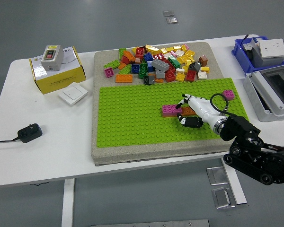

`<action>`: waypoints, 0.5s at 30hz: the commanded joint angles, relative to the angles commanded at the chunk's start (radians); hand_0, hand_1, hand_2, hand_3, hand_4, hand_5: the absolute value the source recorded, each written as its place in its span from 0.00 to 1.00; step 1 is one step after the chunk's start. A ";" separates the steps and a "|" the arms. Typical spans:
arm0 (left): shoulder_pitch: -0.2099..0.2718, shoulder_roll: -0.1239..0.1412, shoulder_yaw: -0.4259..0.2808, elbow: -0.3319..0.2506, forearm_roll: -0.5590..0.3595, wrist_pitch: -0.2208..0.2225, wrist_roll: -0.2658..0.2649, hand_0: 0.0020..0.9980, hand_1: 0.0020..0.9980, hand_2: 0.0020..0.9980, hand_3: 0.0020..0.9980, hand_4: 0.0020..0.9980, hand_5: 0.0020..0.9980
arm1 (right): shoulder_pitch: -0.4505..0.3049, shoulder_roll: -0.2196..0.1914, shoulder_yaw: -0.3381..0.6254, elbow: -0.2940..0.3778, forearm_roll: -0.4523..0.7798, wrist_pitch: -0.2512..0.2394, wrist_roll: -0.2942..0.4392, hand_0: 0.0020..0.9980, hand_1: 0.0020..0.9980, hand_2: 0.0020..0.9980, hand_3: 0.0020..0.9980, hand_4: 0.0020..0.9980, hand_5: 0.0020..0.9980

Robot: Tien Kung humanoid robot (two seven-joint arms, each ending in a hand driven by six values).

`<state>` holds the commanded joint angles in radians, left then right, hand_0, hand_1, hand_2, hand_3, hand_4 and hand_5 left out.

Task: Pick up the brick,pile it on top of brick,press brick,pick up the brick,pile it on top of brick,press brick

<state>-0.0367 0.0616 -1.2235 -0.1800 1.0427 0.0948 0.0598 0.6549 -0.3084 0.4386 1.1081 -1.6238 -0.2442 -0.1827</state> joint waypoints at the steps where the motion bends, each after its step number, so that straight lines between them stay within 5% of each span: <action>1: 0.000 0.000 0.001 0.000 0.000 0.000 0.000 0.67 0.67 0.66 0.64 0.36 0.58 | 0.001 -0.001 0.005 0.002 0.006 -0.001 0.004 0.95 0.94 0.99 0.65 0.53 0.42; 15: 0.005 0.001 0.007 0.000 -0.008 0.001 0.001 0.67 0.66 0.66 0.65 0.36 0.58 | 0.001 -0.008 0.044 0.031 0.060 -0.024 0.070 0.95 0.93 0.97 0.68 0.53 0.42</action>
<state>-0.0319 0.0626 -1.2168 -0.1800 1.0345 0.0963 0.0609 0.6555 -0.3162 0.4821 1.1386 -1.5637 -0.2680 -0.1124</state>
